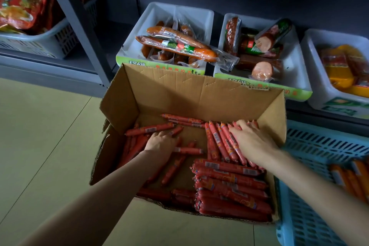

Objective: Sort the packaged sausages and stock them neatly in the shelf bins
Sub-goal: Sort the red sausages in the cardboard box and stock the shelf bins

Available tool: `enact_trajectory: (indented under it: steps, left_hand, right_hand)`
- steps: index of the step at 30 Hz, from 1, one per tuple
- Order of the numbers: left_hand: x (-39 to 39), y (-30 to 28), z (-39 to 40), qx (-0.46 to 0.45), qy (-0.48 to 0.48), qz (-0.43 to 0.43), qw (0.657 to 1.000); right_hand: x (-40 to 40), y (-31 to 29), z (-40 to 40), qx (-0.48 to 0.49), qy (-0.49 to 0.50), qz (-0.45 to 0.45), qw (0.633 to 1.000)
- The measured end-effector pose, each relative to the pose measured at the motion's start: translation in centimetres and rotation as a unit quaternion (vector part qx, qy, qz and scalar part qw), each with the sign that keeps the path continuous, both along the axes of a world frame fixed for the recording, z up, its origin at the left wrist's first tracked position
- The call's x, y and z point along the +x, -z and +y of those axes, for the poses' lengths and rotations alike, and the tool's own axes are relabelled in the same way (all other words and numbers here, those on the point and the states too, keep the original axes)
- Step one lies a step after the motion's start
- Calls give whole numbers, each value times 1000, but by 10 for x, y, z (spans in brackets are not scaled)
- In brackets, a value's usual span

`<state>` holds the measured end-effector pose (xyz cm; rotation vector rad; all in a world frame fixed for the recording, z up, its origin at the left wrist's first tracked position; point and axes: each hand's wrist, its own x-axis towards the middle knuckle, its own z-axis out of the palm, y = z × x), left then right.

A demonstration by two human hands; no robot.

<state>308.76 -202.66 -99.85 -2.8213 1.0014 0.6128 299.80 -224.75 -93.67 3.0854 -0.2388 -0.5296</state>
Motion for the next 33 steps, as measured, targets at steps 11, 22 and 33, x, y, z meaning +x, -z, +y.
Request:
enact_trajectory:
  steps: [11, 22, 33]
  left_hand:
    - [8, -31, 34, -281, -74, 137, 947]
    - [-10, -30, 15, -80, -37, 184, 979]
    - [-42, -1, -3, 72, -94, 104, 988]
  right_hand:
    - [44, 17, 52, 307, -18, -40, 951]
    - [47, -18, 48, 560, 108, -114, 814]
    - [47, 1, 21, 464, 222, -139, 846]
